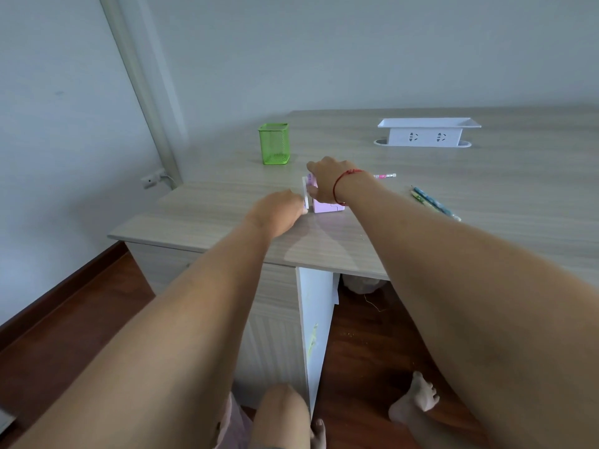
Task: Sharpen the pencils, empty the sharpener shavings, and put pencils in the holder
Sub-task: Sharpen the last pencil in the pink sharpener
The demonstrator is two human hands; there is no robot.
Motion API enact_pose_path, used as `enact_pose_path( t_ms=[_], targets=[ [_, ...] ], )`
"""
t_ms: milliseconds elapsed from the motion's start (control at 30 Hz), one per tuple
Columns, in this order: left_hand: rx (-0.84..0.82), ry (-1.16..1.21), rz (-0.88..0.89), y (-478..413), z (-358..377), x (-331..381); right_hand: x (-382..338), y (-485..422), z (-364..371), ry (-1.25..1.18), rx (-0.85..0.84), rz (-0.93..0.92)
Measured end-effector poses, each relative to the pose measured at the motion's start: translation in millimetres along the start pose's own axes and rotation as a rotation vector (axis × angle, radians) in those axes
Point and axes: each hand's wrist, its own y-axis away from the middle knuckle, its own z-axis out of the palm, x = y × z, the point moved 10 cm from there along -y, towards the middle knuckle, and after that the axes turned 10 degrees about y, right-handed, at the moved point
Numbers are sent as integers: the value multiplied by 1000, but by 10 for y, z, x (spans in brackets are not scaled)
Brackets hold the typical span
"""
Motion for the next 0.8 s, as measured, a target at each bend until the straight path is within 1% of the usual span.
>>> enact_pose_path(
  t_ms=[133,267,433,500,600,633,800],
  targets=[
    [-34,-12,-10,-193,101,-125,-6,16,-7,-18,19,-19],
    [-28,102,-41,-380,-116,-197,6,-31,14,5,11,-15],
    [-33,52,-19,-493,-223,-222,35,-71,52,-5,-50,35],
    [11,-4,29,-499,-261,-217,25,-71,49,-10,-73,42],
    [159,-83,108,-508,-523,-188,31,-54,30,-14,-95,45],
    [182,-120,130,-520,-602,-161,51,-47,20,-15,-100,49],
    [206,-180,115,-466,-744,-104,57,-28,-29,-6,-90,81]
  ],
)
